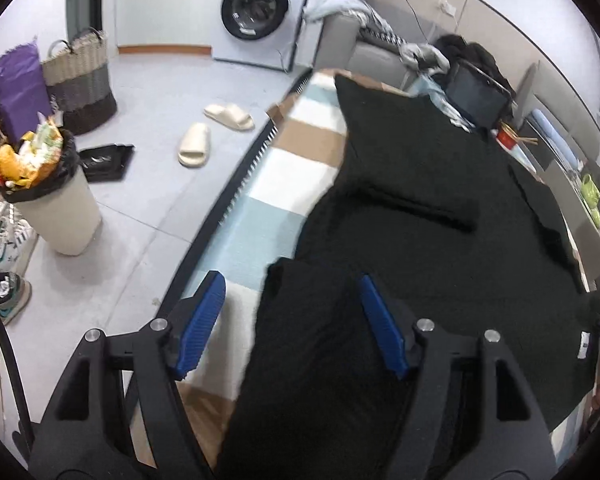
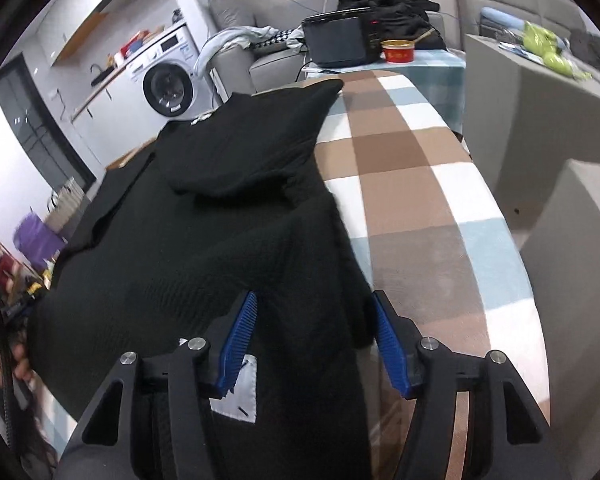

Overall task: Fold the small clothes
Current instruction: 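Grasp the hem with both grippers and lift it toward the collar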

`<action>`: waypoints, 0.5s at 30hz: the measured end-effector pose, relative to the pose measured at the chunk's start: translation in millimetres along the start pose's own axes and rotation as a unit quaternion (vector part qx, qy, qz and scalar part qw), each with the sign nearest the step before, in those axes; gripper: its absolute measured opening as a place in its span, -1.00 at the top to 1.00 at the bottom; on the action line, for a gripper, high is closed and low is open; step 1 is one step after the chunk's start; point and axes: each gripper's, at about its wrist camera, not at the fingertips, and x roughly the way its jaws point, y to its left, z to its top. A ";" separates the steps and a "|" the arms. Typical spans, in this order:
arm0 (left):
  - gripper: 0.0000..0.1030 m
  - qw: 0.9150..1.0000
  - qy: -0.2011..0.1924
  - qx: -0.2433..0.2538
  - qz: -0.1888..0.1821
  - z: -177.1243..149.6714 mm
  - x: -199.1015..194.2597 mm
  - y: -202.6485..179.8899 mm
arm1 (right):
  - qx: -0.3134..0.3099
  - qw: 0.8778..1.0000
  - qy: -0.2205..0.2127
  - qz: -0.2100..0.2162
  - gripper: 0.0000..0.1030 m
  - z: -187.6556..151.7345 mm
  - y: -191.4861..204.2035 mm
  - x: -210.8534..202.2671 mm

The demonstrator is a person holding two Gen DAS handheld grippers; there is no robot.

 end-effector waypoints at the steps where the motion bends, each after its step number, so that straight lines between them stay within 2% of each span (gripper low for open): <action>1: -0.29 1.000 0.005 0.000 -0.001 0.1 4.8 -2.2 | -0.007 1.000 -0.002 -0.003 -0.14 0.4 3.1 1.4; 3: -0.11 1.000 0.009 0.009 -0.011 0.7 12.6 -8.7 | -0.013 1.000 -0.002 -0.005 0.09 0.9 7.2 2.9; 5: 0.35 1.000 0.007 0.024 -0.009 -0.3 17.1 -15.8 | -0.017 1.000 0.001 -0.008 0.25 1.8 8.9 5.4; 7: 0.66 0.999 0.006 0.040 -0.011 -0.9 21.1 -22.1 | -0.026 0.999 0.001 -0.019 0.48 1.2 10.9 7.7; 9: 0.73 0.999 0.006 0.043 -0.018 -1.8 21.7 -25.4 | -0.032 0.999 0.000 -0.022 0.72 1.0 12.1 7.4; 15: 0.78 0.998 0.001 0.057 -0.018 -9.8 13.0 -29.5 | -0.041 0.999 0.014 -0.017 0.81 -5.2 14.8 3.3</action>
